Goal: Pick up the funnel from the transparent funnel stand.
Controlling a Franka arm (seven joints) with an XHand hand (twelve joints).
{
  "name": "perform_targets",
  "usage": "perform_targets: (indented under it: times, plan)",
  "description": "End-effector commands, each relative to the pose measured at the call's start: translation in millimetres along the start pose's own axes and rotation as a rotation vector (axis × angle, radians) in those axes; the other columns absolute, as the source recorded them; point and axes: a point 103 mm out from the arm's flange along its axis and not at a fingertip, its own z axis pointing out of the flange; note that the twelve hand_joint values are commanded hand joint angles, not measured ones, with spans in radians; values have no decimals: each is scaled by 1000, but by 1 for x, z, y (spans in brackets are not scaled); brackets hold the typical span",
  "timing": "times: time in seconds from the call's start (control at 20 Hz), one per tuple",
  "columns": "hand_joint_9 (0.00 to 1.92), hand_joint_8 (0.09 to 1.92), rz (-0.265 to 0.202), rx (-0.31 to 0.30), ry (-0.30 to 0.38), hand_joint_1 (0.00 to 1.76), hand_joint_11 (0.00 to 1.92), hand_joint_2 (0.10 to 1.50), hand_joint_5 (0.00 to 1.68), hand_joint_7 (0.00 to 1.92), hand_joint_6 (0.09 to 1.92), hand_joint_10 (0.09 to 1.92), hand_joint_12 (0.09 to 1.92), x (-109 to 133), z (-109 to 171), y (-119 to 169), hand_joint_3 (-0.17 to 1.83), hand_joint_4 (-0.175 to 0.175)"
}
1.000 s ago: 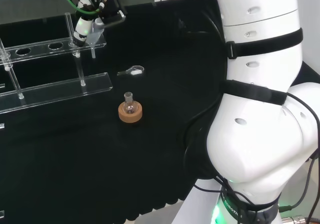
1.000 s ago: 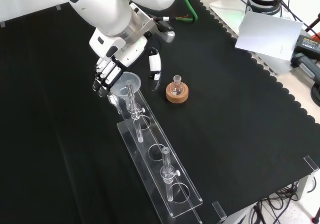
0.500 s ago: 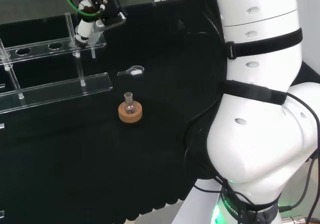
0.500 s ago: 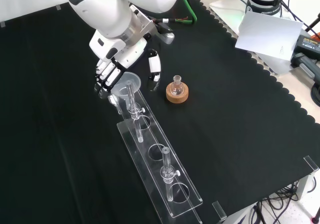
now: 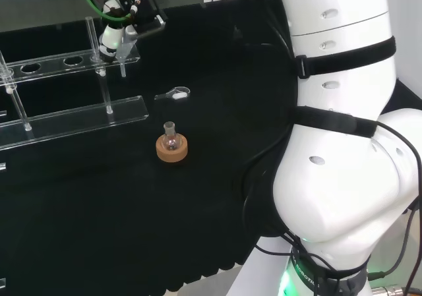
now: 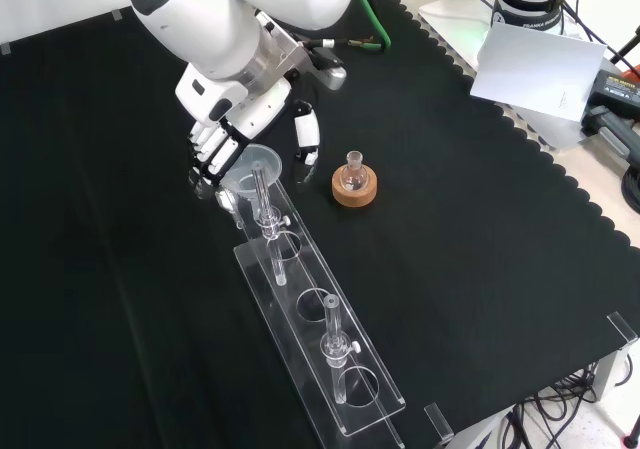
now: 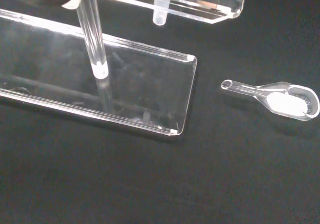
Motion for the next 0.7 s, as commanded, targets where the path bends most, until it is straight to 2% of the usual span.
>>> perform_targets:
  times: [0.05,0.7]
  plan:
    - [277,629,4,-5,-3,715,215,626,196,27,87,810,1552,-2,-1,-1,545,24]
    - [343,687,13,2,-2,703,226,642,225,64,87,768,1541,-5,2,0,552,14]
